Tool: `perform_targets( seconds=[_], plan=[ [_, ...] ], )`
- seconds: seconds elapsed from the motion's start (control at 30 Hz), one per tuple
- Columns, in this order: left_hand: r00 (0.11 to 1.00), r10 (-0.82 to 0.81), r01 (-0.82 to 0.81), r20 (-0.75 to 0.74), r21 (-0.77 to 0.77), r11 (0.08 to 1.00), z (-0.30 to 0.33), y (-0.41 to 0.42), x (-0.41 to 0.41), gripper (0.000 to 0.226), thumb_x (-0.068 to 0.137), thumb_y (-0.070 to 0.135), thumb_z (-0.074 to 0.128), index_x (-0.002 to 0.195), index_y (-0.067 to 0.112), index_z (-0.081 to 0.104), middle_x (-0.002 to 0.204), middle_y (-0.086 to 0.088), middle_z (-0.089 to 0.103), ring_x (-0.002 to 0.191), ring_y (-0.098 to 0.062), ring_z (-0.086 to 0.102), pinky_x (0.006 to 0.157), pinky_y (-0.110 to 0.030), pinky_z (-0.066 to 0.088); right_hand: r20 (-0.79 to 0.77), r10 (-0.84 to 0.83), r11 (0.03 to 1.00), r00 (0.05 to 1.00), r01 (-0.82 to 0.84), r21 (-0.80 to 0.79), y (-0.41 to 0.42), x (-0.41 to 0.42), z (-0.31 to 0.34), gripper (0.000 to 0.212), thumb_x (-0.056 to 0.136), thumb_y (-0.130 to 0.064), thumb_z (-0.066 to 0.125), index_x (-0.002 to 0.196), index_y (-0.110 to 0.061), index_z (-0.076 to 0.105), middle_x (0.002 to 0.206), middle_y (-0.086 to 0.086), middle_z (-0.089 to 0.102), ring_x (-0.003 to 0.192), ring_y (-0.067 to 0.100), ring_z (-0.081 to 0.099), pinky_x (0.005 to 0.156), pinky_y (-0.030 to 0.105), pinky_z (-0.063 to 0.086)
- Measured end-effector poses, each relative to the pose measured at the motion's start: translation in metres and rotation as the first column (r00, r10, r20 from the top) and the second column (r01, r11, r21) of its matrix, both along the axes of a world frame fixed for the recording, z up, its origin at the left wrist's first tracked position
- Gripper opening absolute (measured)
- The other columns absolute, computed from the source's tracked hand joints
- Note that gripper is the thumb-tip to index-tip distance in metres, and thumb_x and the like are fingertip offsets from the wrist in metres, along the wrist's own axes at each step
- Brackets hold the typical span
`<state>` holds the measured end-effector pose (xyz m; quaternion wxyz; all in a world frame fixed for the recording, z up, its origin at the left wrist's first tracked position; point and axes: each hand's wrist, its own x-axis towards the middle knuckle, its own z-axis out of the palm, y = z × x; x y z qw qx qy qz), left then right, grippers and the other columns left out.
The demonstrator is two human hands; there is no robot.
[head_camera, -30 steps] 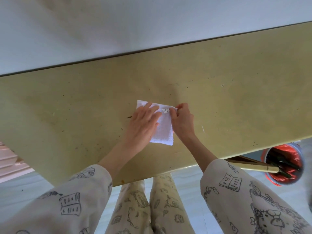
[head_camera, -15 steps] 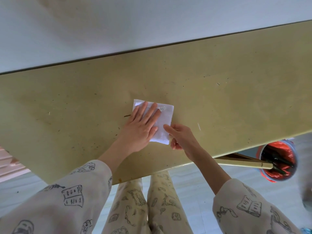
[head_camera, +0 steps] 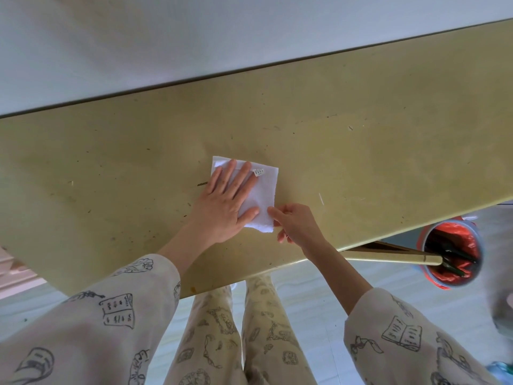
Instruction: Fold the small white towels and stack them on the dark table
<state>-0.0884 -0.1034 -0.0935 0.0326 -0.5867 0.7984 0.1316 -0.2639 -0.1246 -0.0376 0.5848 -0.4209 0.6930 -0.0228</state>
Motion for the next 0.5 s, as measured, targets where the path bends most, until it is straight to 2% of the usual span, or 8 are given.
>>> perform_targets(
  seconds=[0.1, 0.2, 0.27, 0.4, 0.5],
  plan=[
    [1.0, 0.009, -0.009, 0.002, 0.015, 1.0, 0.001, 0.0, -0.002, 0.073, 0.09, 0.061, 0.017, 0.146, 0.015, 0.014, 0.155, -0.006, 0.014, 0.143, -0.029, 0.009, 0.114, -0.045, 0.006, -0.059, -0.002, 0.993, 0.998, -0.005, -0.114, -0.002, 0.003, 0.001, 0.021, 0.088, -0.032, 0.058, 0.076, -0.015, 0.056, 0.079, 0.005, 0.069, 0.044, 0.009, 0.054, 0.055, 0.025, 0.044],
    [1.0, 0.008, -0.009, 0.017, 0.031, 0.999, 0.002, 0.001, -0.002, 0.079, 0.087, 0.068, 0.011, 0.146, 0.016, 0.006, 0.155, -0.005, 0.007, 0.143, -0.029, 0.005, 0.114, -0.045, 0.004, -0.113, -0.015, 0.974, 0.993, -0.011, -0.227, -0.009, 0.012, 0.0, 0.021, 0.088, -0.035, 0.057, 0.086, -0.014, 0.059, 0.084, 0.0, 0.067, 0.071, 0.018, 0.058, 0.071, 0.031, 0.046],
    [1.0, 0.001, -0.001, 0.01, 0.035, 0.999, 0.003, 0.0, -0.001, 0.084, 0.083, 0.071, 0.018, 0.146, 0.017, 0.007, 0.156, -0.006, 0.008, 0.143, -0.029, 0.005, 0.114, -0.046, 0.004, -0.138, -0.006, 0.966, 0.99, -0.03, -0.258, -0.015, 0.02, -0.002, 0.021, 0.089, -0.034, 0.054, 0.087, -0.014, 0.058, 0.082, -0.002, 0.062, 0.076, 0.019, 0.056, 0.069, 0.03, 0.042],
    [1.0, -0.019, 0.019, 0.007, 0.054, 0.998, 0.004, 0.0, 0.0, 0.093, 0.078, 0.077, 0.024, 0.147, 0.016, 0.006, 0.156, -0.006, 0.003, 0.143, -0.028, -0.001, 0.114, -0.045, -0.001, -0.234, -0.004, 0.947, 0.972, -0.071, -0.313, -0.026, 0.028, -0.011, 0.023, 0.09, -0.029, 0.048, 0.075, -0.012, 0.052, 0.071, 0.002, 0.057, 0.066, 0.022, 0.049, 0.059, 0.03, 0.037],
    [1.0, -0.021, 0.021, 0.0, 0.077, 0.997, 0.005, 0.0, 0.0, 0.098, 0.076, 0.08, 0.022, 0.147, 0.015, 0.004, 0.155, -0.004, -0.004, 0.143, -0.028, -0.004, 0.114, -0.044, -0.004, -0.231, -0.055, 0.931, 0.971, -0.034, -0.365, -0.024, 0.029, -0.013, 0.018, 0.092, -0.026, 0.047, 0.086, -0.011, 0.055, 0.084, 0.005, 0.061, 0.077, 0.024, 0.054, 0.068, 0.033, 0.041]
  ],
)
